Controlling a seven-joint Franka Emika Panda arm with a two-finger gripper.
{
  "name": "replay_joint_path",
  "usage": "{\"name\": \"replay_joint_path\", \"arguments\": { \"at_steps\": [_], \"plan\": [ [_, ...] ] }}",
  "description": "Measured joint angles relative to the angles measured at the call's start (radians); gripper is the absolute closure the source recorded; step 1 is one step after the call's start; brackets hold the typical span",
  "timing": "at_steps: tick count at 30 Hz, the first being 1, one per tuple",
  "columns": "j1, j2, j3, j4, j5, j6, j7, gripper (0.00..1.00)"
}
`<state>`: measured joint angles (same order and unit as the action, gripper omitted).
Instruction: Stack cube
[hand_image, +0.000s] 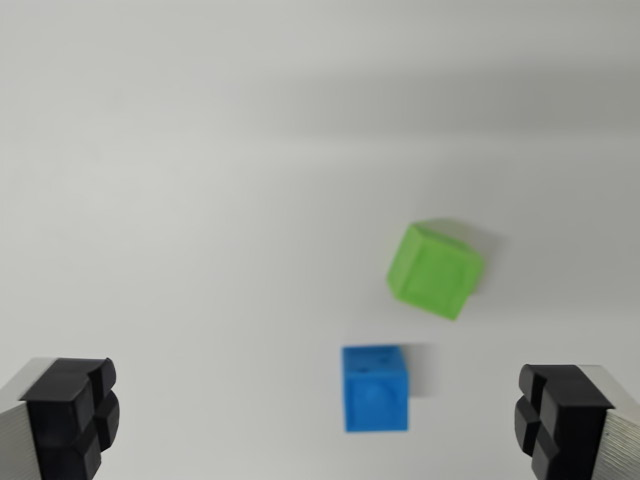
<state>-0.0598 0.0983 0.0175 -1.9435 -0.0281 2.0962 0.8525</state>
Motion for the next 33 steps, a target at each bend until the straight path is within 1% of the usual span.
{"name": "replay_joint_path", "arguments": {
  "at_steps": [17,24,33],
  "plan": [
    [0.0,0.0,0.0,-0.002,0.0,0.001,0.0,0.0],
    [-0.002,0.0,-0.003,-0.017,0.0,0.013,0.003,0.0],
    [-0.006,0.002,-0.008,-0.05,0.0,0.044,0.014,0.0]
  ]
}}
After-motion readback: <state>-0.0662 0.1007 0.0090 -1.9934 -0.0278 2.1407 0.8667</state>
